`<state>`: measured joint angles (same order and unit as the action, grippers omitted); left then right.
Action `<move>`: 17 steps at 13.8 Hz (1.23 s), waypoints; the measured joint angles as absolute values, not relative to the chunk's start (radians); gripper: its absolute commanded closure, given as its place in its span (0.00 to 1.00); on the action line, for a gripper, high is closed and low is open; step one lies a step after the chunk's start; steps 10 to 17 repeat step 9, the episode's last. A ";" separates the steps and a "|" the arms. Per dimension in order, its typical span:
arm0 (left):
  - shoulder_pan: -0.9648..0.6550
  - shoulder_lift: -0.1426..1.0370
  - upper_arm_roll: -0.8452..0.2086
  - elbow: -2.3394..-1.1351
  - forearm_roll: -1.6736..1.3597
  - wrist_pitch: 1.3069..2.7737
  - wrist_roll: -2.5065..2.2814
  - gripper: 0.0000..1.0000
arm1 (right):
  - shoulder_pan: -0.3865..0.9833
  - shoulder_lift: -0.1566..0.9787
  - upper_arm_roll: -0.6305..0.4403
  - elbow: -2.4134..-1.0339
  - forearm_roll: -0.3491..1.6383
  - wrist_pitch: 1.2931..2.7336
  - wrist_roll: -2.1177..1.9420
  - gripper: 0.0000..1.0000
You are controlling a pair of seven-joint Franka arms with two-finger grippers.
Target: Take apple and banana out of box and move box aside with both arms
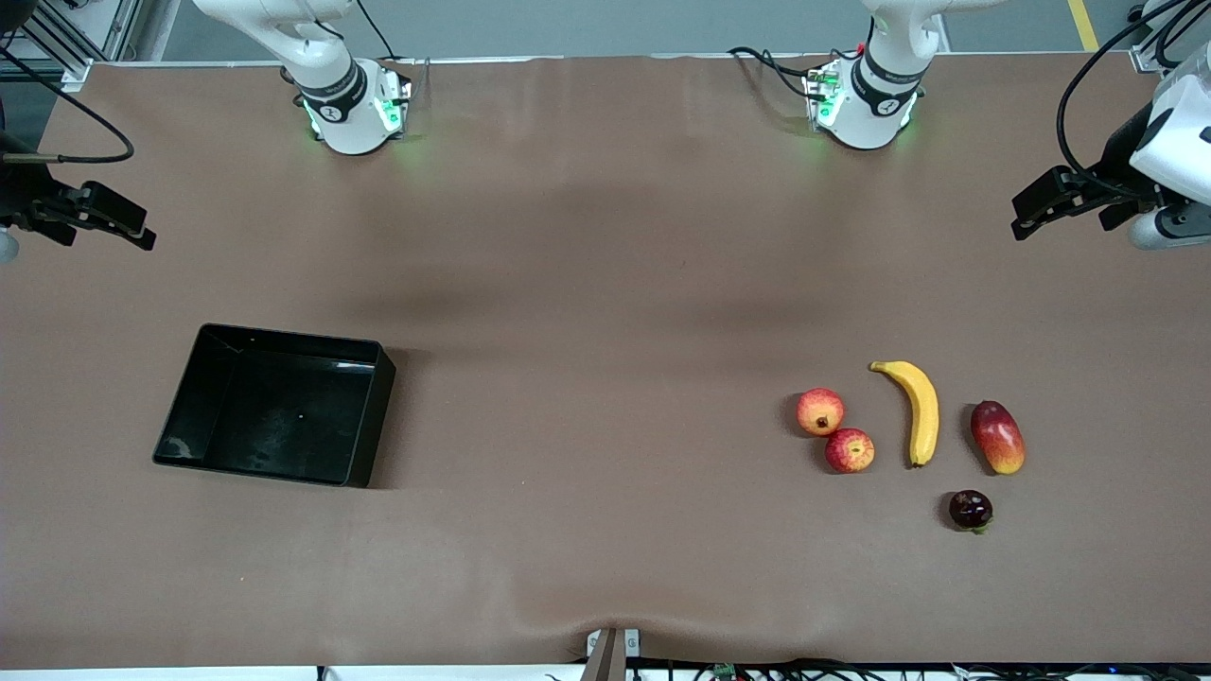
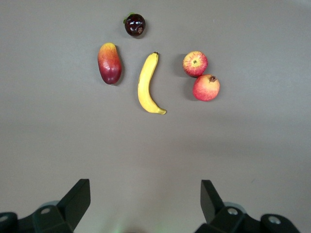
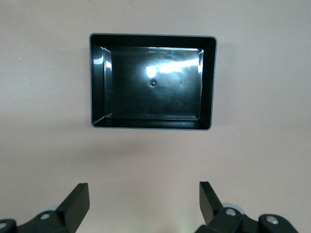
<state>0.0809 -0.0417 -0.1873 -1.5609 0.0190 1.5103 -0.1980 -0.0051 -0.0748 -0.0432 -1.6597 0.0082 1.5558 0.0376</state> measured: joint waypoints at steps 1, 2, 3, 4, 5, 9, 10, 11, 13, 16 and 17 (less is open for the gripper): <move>0.081 -0.042 -0.187 -1.560 0.019 1.510 -0.198 0.00 | -0.005 -0.075 -0.045 -1.660 0.001 1.556 0.038 0.00; 0.081 -0.042 -0.187 -1.560 0.019 1.510 -0.198 0.00 | -0.005 -0.075 -0.046 -1.660 -0.003 1.556 0.037 0.00; 0.081 -0.042 -0.187 -1.560 0.019 1.510 -0.198 0.00 | -0.005 -0.075 -0.047 -1.660 -0.005 1.556 0.037 0.00; 0.081 -0.042 -0.187 -1.560 0.019 1.510 -0.198 0.00 | -0.005 -0.075 -0.047 -1.660 -0.005 1.556 0.037 0.00; 0.081 -0.042 -0.187 -1.559 0.019 1.510 -0.198 0.00 | -0.005 -0.075 -0.047 -1.660 -0.005 1.555 0.037 0.00; 0.081 -0.042 -0.187 -1.558 0.019 1.510 -0.195 0.00 | -0.004 -0.075 -0.047 -1.660 -0.005 1.548 0.037 0.00; 0.081 -0.042 -0.187 -1.558 0.019 1.510 -0.195 0.00 | -0.004 -0.075 -0.047 -1.660 -0.005 1.548 0.037 0.00; 0.081 -0.042 -0.187 -1.558 0.019 1.510 -0.195 0.00 | -0.004 -0.075 -0.047 -1.660 -0.005 1.548 0.037 0.00; 0.081 -0.042 -0.187 -1.558 0.019 1.510 -0.195 0.00 | -0.004 -0.075 -0.047 -1.660 -0.005 1.548 0.037 0.00; 0.081 -0.042 -0.187 -1.558 0.019 1.510 -0.195 0.00 | -0.004 -0.075 -0.047 -1.660 -0.005 1.548 0.037 0.00; 0.081 -0.042 -0.187 -1.558 0.019 1.510 -0.195 0.00 | -0.004 -0.075 -0.047 -1.660 -0.005 1.548 0.037 0.00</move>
